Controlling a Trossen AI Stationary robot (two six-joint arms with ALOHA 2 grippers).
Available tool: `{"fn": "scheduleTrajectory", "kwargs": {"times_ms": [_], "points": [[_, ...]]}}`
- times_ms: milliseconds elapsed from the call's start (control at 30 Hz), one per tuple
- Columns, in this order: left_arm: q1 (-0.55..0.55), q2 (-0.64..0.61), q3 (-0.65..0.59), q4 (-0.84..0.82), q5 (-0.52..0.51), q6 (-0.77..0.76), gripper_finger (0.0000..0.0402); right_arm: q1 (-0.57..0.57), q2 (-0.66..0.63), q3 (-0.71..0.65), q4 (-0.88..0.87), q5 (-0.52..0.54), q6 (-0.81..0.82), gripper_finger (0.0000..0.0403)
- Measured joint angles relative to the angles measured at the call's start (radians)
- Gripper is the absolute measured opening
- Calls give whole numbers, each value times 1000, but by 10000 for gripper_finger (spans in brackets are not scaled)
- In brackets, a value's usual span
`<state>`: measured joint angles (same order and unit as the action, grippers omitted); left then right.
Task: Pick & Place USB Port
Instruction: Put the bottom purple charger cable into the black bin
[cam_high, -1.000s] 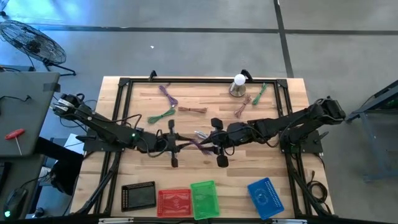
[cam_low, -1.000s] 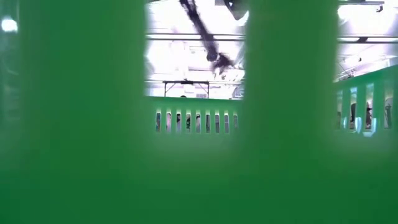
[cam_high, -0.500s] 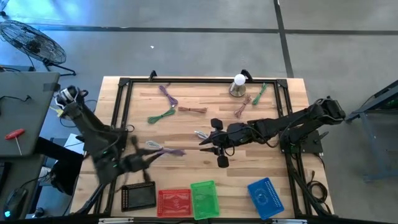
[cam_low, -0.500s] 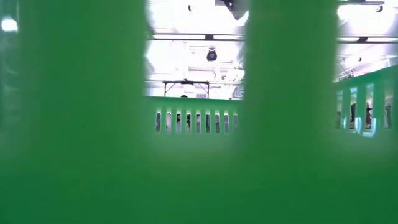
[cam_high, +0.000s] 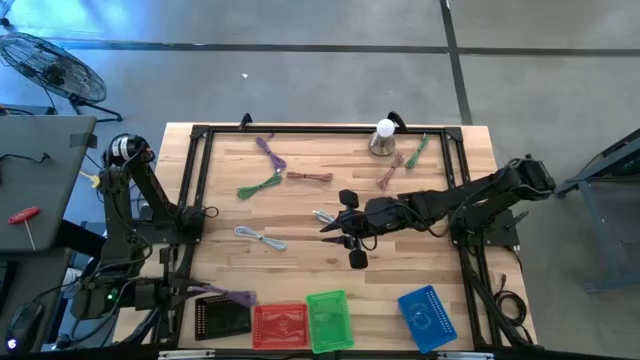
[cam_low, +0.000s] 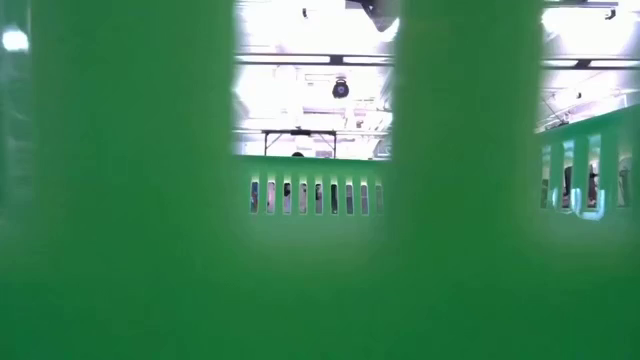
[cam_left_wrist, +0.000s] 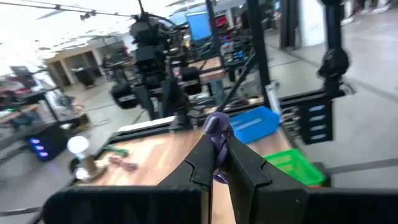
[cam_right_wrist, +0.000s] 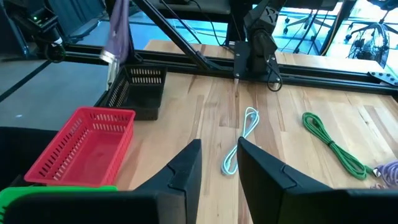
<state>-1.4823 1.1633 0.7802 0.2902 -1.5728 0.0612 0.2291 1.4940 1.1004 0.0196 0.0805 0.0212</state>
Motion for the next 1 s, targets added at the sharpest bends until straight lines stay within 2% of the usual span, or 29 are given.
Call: {"fn": "scheduleTrajectory", "kwargs": {"times_ms": [233, 433, 600, 733, 1000], "points": [[-26, 54, 0, -2, 5, -102, 15, 0, 0, 0, 0, 42, 4, 94], [-23, 139, 0, -1, 79, -264, 15, 0, 0, 0, 0, 44, 4, 94], [-24, 159, 0, 0, 75, -280, 15, 0, 0, 0, 0, 60, 4, 94], [-26, 121, 9, -4, 47, -167, 15, 0, 0, 0, 0, 83, 4, 94], [-23, -36, 67, -1, 7, 238, 15, 0, 0, 0, 0, 83, 4, 94]]}}
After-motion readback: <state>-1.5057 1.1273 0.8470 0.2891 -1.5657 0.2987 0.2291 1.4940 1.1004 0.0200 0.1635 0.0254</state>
